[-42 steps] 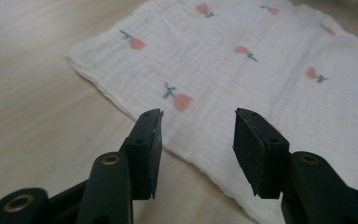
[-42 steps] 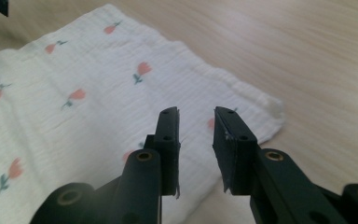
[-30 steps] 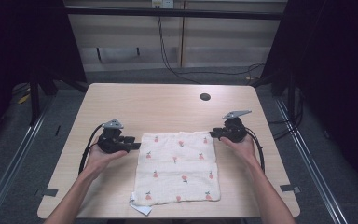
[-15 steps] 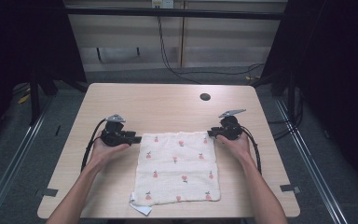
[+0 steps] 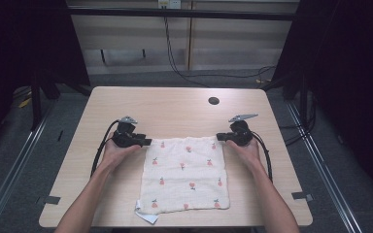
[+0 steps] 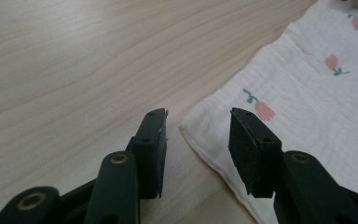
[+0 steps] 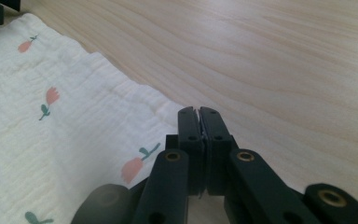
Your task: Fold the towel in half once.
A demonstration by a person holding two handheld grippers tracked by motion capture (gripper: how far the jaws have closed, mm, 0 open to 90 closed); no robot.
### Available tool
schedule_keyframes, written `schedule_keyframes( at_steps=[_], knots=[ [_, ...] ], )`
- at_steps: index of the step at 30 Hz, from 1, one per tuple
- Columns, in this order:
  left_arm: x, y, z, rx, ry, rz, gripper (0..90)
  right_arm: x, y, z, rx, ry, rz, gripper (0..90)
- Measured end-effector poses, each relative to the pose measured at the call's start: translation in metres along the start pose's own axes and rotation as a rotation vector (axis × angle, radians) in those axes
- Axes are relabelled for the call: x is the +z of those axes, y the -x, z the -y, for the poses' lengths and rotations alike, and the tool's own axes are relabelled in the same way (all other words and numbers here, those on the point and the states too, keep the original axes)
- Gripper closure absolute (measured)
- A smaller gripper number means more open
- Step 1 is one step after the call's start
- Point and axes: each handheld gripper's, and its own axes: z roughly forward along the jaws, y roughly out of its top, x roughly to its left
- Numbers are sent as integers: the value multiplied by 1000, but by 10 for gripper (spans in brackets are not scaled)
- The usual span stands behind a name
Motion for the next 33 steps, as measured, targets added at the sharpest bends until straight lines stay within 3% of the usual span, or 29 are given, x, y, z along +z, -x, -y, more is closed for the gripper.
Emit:
schedule_keyframes(
  at_steps=[3, 7, 9, 10, 12, 15, 16, 24, 33],
  knots=[
    [3, 0, 0, -1, -10, -5, 563, -2, -1, 1, 1, 1, -4, 888],
    [4, 6, -2, 28, -34, -3, 564, -4, -1, 1, -2, 0, -4, 888],
    [7, 9, -2, 45, -27, 7, 630, -5, -2, 1, 0, 11, -7, 888],
    [8, 10, -3, 50, -29, -10, 654, -5, -2, 1, -3, 18, -12, 888],
    [10, 12, -2, 80, -25, 6, 785, -6, -3, 0, 0, 22, -23, 888],
    [10, 13, -3, 84, -36, 23, 876, -6, -5, -1, -2, 24, -31, 890],
    [8, 12, -2, 61, -14, 45, 880, -7, -5, -1, -4, 25, -34, 890],
    [-13, 16, -10, 70, 51, 82, 883, -19, -3, -7, 13, 79, -45, 890],
    [-29, 19, -19, 77, 89, 81, 883, -37, -4, -16, 9, 126, -48, 891]
  ],
)
